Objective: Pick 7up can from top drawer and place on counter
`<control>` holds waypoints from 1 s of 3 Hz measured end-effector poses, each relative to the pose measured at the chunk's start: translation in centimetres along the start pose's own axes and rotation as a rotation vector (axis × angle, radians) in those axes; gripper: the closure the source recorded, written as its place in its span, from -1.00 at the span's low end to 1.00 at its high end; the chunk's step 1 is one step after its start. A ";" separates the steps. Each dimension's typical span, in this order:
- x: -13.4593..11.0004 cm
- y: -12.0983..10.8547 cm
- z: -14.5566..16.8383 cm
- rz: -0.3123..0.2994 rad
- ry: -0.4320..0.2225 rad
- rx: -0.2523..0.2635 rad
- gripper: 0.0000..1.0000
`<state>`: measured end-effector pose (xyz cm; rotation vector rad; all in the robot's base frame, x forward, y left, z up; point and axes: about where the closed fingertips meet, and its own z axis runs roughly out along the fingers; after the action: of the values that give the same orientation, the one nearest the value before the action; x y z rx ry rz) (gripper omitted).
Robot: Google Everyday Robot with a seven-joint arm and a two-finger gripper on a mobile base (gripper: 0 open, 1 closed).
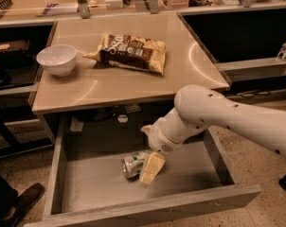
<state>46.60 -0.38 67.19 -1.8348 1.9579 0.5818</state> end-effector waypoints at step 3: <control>1.7 -0.5 4.2 -0.009 -0.047 -0.031 -1.00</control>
Offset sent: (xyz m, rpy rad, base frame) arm 0.0083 0.0077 -0.0467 0.0516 0.0139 0.0239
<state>46.98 0.47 62.70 -1.8309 1.9192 0.6498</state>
